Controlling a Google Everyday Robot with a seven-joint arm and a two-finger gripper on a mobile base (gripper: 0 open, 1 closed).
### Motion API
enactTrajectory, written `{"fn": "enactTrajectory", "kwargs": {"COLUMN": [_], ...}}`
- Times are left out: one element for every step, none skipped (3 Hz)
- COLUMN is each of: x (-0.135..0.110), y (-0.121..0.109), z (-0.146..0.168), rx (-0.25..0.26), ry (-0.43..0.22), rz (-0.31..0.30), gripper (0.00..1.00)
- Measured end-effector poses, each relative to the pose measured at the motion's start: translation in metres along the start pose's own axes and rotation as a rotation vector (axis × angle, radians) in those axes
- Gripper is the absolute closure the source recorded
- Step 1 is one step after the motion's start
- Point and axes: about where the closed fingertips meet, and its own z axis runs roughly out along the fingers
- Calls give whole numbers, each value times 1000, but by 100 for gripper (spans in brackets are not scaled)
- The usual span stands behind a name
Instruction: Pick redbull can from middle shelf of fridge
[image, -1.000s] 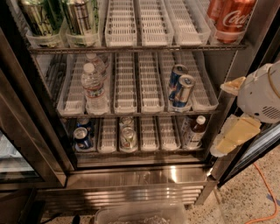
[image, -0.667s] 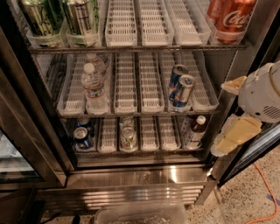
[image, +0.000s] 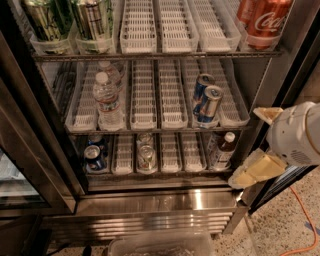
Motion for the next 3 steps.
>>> {"fn": "enactTrajectory", "kwargs": {"x": [-3,-10,-14], "y": [-2,-10,-22], "z": [31,52,48], "rx": [129,203,250], "ry": [-127,-198,-213], "rz": [71,150,156], "gripper": [0,0,0]}}
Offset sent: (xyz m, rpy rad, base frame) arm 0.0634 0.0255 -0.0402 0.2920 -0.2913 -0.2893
